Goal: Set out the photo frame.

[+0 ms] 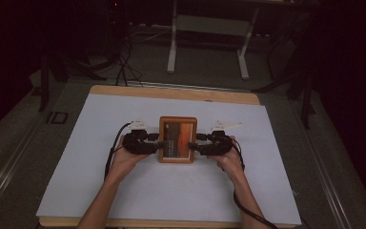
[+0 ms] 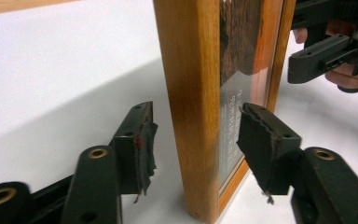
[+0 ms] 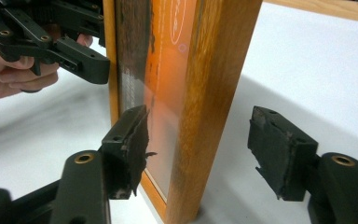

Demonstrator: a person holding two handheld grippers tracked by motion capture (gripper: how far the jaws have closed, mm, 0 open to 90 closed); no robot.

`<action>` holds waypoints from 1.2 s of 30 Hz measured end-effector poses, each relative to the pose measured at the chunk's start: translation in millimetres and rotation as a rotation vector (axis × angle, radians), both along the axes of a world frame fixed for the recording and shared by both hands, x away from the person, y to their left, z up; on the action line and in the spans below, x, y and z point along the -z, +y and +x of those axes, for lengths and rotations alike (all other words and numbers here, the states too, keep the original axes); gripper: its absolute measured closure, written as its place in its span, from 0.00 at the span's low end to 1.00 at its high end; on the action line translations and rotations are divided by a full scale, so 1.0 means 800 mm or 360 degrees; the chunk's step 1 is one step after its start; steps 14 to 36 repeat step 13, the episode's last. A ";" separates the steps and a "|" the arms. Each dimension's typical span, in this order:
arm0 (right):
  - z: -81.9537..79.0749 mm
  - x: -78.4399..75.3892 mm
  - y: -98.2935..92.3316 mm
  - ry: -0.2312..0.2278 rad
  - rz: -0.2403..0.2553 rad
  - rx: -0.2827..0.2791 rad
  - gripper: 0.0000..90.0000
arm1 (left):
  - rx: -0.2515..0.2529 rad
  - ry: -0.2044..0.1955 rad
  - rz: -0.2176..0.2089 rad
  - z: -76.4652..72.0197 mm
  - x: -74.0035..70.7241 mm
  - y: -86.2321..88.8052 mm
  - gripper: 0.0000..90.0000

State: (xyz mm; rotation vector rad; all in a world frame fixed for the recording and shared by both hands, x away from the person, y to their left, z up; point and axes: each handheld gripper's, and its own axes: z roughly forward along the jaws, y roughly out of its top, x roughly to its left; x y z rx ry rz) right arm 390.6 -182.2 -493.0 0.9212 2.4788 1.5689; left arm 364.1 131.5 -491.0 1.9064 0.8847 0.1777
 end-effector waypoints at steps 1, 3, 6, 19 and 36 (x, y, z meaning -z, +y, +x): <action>0.000 -0.001 -0.001 -0.0004 -0.0001 -0.0001 0.40 | -0.0012 -0.0015 -0.0007 -0.003 -0.002 0.004 0.50; -0.003 -0.004 -0.005 -0.0007 -0.0007 0.0000 0.39 | -0.0022 -0.0023 -0.0012 -0.007 -0.005 0.009 0.48; -0.008 -0.007 -0.011 -0.0019 -0.0016 0.0005 0.38 | -0.0036 -0.0037 -0.0025 -0.013 -0.010 0.020 0.47; -0.021 -0.011 -0.035 -0.0020 -0.0075 0.0014 0.32 | -0.0152 -0.0036 -0.0052 -0.037 -0.011 0.057 0.47; -0.021 -0.011 -0.035 -0.0020 -0.0075 0.0014 0.32 | -0.0152 -0.0036 -0.0052 -0.037 -0.011 0.057 0.47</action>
